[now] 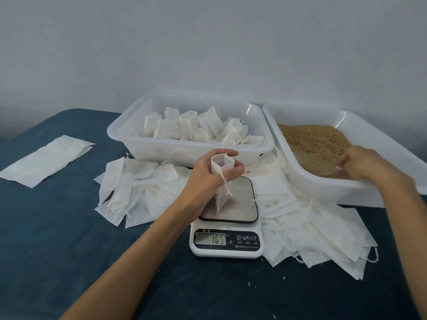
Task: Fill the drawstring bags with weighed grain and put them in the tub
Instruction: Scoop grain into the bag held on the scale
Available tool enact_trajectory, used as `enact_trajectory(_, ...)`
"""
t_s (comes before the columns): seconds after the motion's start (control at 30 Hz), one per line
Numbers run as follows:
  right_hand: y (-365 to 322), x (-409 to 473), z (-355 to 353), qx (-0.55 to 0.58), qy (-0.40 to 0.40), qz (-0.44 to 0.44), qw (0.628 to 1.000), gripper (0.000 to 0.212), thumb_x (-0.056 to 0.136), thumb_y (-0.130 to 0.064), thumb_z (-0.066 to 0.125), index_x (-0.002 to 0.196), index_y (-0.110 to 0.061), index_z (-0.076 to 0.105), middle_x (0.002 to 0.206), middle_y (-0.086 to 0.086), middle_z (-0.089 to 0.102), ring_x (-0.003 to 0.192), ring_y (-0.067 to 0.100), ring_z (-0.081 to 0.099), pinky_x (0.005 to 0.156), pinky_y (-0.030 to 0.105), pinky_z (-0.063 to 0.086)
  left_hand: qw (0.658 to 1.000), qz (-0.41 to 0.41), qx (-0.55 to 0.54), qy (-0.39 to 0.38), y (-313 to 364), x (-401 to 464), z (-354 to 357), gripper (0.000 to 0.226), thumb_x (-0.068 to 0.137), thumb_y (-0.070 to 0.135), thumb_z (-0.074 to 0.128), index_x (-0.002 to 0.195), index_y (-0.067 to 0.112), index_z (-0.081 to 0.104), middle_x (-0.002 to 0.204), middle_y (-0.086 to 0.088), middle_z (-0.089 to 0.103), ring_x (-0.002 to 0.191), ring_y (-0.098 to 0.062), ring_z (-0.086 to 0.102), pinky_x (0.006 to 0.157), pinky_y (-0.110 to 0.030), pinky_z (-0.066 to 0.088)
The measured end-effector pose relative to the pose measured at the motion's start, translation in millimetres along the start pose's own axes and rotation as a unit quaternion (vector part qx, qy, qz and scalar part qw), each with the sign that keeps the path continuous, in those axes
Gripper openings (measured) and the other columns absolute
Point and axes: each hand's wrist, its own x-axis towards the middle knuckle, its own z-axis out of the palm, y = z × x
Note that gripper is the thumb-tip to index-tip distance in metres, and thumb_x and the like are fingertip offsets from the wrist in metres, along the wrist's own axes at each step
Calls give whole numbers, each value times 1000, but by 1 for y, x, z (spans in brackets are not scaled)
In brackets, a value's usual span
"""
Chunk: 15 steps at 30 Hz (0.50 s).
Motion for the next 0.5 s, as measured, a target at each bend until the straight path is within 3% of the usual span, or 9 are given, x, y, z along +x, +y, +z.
enact_trajectory(0.13,-9,4,4,-49,-33,-10,998,28,84,-20,82,109,-8,75,126,13,66,111,30,57,85,31,43,998,-19,-57,7,-1,5,-4,44,77,21,82,119,15,69,103,-6,78,96,-18,73,99,-42,50)
enact_trajectory(0.27,-17,-3,1,-87,-31,-8,996,27,86,-26,79,110,-16,74,124,9,66,108,29,58,89,36,50,998,-21,-57,1,-2,7,-6,42,78,20,82,118,17,71,101,-3,78,90,-14,73,92,-35,52)
enact_trajectory(0.37,-30,-25,6,-32,104,-62,992,33,90,-32,74,117,-16,68,119,7,68,108,31,60,83,38,47,999,-16,-42,-4,-3,6,-6,39,78,21,83,116,20,73,103,-3,78,90,-10,72,87,-31,51)
enact_trajectory(0.43,-49,-50,15,58,234,-169,956,22,93,-27,70,112,-15,69,109,5,70,99,27,64,77,33,44,999,-14,-34,-5,-4,5,-5,38,79,20,82,116,21,73,104,-4,79,94,-11,74,85,-28,50)
enact_trajectory(0.5,-75,-83,24,163,262,-294,905,9,94,-22,68,101,-17,70,93,-2,70,84,16,66,70,26,44,1000,-13,-24,-4,-5,5,-5,36,80,20,82,115,22,74,106,-6,79,101,-13,74,88,-29,50)
